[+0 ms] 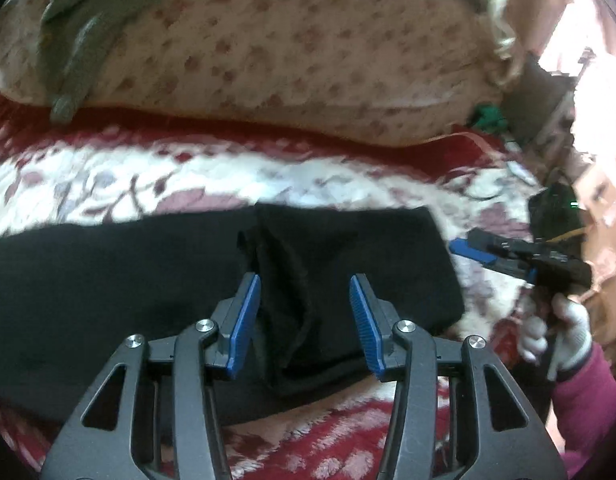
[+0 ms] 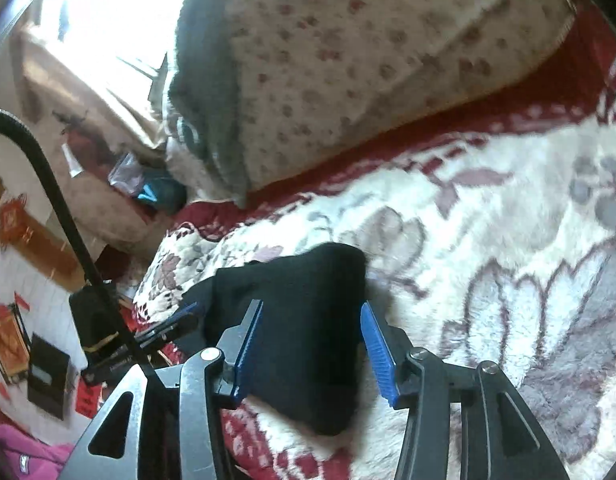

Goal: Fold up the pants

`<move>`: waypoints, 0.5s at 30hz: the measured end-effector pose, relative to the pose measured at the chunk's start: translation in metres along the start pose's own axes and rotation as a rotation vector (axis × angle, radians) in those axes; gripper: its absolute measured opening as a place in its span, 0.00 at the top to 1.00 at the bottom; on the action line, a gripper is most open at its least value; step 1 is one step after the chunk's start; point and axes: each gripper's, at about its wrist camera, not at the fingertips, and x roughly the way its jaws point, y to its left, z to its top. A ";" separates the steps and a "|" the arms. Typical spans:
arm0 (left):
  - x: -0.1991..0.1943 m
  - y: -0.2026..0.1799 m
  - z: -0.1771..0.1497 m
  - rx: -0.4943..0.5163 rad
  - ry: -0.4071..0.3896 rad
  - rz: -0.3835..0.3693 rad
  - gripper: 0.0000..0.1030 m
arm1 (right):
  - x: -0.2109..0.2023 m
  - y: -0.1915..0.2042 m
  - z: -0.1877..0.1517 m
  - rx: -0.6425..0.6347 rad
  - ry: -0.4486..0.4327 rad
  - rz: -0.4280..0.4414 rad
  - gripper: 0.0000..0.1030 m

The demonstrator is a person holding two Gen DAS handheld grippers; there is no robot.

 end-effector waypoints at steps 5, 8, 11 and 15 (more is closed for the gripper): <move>0.025 0.006 -0.007 -0.077 0.041 0.105 0.56 | 0.030 -0.007 0.005 0.005 0.047 0.048 0.52; 0.024 0.008 -0.008 -0.123 0.023 0.094 0.57 | 0.044 -0.013 0.012 0.023 0.038 0.061 0.67; 0.019 0.000 -0.010 -0.103 0.047 0.046 0.75 | 0.032 -0.017 0.008 0.005 0.018 0.059 0.75; 0.010 -0.016 -0.015 -0.026 0.015 0.078 0.75 | 0.004 0.003 0.000 -0.111 -0.005 -0.034 0.78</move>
